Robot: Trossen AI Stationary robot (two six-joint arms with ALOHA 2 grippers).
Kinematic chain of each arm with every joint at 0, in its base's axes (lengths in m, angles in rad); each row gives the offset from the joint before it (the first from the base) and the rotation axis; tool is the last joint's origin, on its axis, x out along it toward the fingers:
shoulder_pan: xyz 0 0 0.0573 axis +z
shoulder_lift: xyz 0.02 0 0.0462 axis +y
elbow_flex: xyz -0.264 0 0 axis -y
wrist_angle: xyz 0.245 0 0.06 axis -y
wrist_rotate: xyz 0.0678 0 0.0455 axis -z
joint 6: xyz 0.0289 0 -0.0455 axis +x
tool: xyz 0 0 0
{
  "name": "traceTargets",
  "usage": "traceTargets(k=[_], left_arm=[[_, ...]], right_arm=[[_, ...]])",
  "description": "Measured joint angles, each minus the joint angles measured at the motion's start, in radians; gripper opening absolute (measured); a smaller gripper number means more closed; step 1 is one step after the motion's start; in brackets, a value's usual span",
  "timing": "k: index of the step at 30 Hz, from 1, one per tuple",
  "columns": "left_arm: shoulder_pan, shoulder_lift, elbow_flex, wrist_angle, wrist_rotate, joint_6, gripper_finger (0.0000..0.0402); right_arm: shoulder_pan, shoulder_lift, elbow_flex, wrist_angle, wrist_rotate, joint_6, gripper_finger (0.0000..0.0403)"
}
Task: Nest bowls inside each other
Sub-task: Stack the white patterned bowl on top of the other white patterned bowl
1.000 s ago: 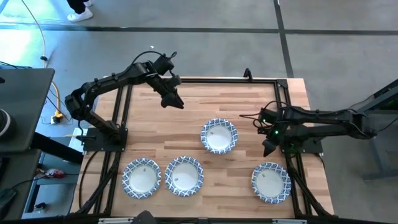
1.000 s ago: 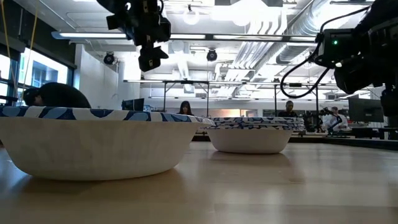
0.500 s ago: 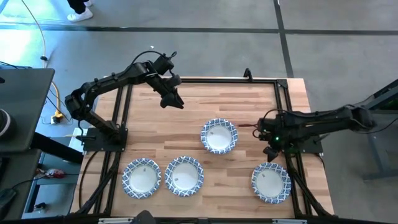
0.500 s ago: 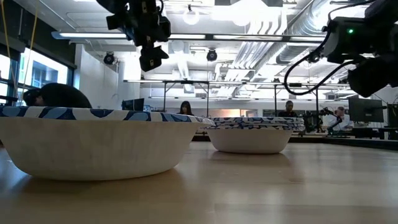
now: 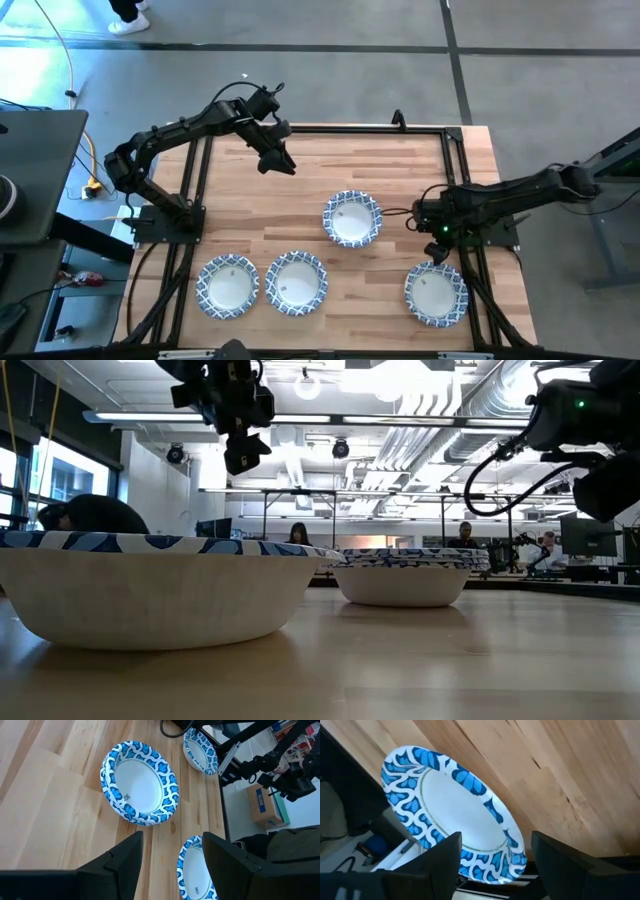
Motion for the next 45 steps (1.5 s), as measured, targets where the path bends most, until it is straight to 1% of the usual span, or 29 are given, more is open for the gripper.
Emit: traceTargets(k=[6,15,21,24,30,33,45], left_arm=[[0.0,0.0,0.0,0.0,0.002,-0.001,0.0193],[0.0,0.0,0.0,-0.011,0.007,0.0,0.0193],[0.0,0.0,0.0,-0.015,0.008,0.0,0.0193],[0.0,0.0,0.0,-0.016,0.008,0.008,0.0193],[0.0,0.0,0.0,-0.016,0.008,0.008,0.0193],[0.0,0.0,0.0,-0.016,0.008,0.008,0.0193],[0.0,0.0,0.0,-0.016,0.007,0.008,0.0193]], right_arm=[[0.02,0.071,0.0,0.06,0.008,-0.019,0.0232],[0.045,0.169,0.0,0.071,0.006,-0.069,0.0232],[0.049,0.206,0.0,0.085,-0.02,-0.083,0.0226],[0.049,0.209,-0.001,0.086,-0.025,-0.082,0.0205],[0.049,0.208,-0.001,0.088,-0.039,-0.077,0.0141],[0.049,0.208,-0.001,0.088,-0.039,-0.076,0.0117],[0.049,0.208,-0.001,0.089,-0.041,-0.074,0.0063]])
